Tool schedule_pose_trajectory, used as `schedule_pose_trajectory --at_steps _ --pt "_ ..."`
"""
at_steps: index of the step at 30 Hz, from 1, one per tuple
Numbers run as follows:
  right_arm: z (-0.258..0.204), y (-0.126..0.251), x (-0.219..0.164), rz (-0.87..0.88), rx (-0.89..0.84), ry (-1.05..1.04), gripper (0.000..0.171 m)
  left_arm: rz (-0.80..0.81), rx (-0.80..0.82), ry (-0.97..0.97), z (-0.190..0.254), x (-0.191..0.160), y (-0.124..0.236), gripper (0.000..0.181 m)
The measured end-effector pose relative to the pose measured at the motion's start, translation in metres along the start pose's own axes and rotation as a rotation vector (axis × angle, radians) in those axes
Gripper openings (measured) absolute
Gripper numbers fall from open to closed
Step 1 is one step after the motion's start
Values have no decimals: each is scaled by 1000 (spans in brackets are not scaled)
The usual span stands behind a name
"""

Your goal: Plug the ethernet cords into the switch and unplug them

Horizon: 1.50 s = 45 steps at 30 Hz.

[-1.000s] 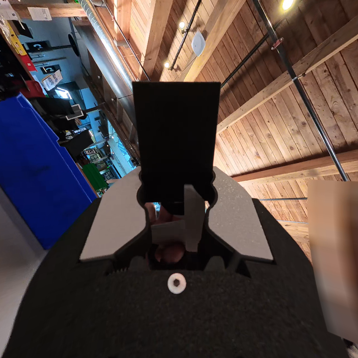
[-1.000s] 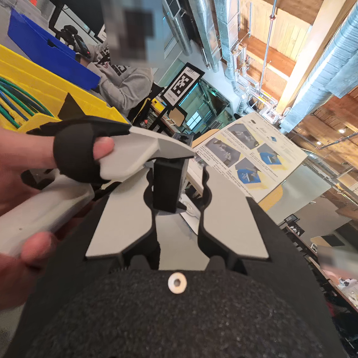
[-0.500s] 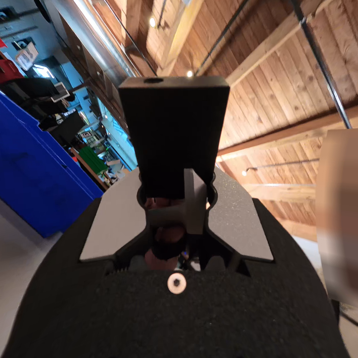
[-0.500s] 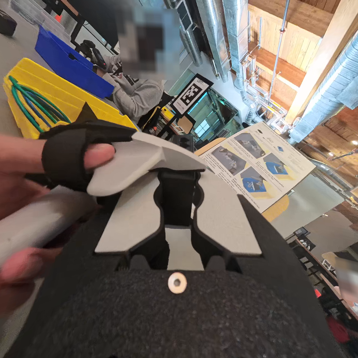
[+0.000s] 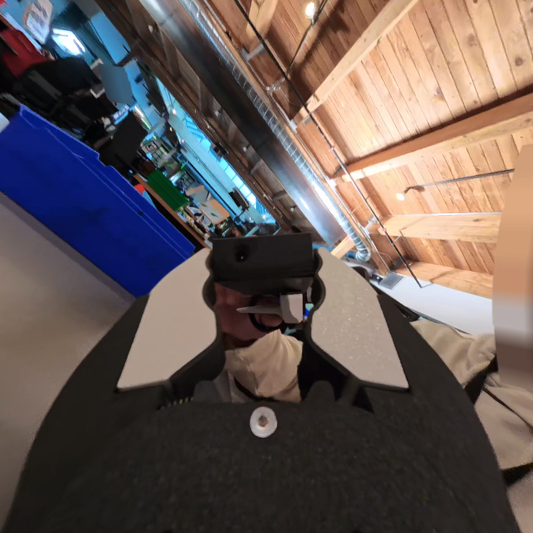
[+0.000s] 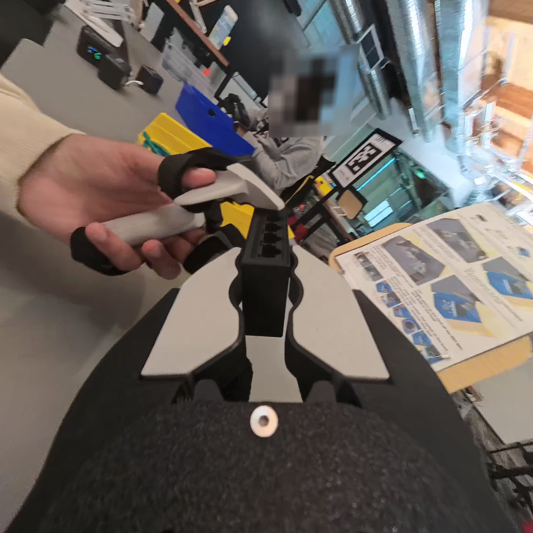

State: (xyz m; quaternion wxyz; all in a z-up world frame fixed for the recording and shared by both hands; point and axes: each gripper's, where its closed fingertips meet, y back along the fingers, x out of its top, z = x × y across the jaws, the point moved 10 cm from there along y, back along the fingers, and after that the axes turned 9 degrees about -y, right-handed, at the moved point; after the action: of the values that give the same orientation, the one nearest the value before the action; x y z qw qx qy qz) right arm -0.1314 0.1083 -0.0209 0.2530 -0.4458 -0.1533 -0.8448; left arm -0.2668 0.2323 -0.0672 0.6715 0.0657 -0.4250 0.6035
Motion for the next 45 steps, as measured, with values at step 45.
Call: schedule_pose_trajectory --at_steps 45 --pt "57 -20 8 -56 9 175 31 -308 430 -527 53 -4 34 56"
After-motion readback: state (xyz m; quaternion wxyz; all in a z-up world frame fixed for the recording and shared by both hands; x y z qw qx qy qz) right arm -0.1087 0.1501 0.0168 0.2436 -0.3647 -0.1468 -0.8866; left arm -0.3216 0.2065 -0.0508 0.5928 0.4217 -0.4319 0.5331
